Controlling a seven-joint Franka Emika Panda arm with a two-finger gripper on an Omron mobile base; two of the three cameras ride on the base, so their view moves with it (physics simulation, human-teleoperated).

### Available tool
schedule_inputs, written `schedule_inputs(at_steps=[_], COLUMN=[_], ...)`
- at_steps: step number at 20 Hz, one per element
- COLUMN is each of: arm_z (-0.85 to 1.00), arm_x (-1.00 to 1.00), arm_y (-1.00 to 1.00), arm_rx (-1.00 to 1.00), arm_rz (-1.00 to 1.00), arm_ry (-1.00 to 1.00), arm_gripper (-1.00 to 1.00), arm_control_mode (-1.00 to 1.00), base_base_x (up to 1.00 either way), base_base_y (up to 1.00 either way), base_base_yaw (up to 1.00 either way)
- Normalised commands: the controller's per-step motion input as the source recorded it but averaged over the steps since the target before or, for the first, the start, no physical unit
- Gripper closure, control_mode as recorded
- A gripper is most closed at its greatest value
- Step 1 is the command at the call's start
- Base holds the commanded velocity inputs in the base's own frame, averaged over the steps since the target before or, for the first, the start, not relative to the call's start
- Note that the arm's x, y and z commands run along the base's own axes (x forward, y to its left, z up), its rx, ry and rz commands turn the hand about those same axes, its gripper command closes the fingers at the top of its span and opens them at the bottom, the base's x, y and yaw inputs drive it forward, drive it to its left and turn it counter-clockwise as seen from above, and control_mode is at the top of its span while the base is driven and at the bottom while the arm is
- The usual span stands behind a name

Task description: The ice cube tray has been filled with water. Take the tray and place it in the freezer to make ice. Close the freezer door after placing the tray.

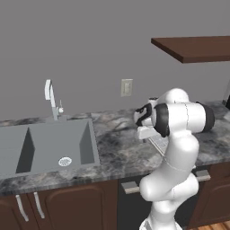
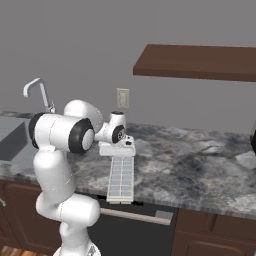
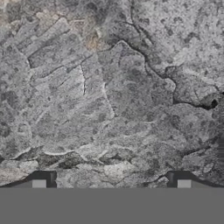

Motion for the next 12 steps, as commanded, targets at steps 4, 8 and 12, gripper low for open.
schedule_inputs(at_steps=[4,8,12], arm_z=[-0.10,0.00,0.00], arm_x=[-0.84,0.00,0.50], arm_y=[-0.51,-0.21,0.00], arm_rx=[0.00,0.00,0.00], arm_rz=[0.00,0.00,0.00], arm_ry=[0.00,-0.06,-0.22], arm_gripper=[-1.00,-1.00,-1.00], arm_control_mode=[-1.00,-1.00,-1.00], base_base_x=[0.00,0.00,0.00], base_base_y=[0.00,0.00,0.00], base_base_yaw=[0.00,0.00,0.00])
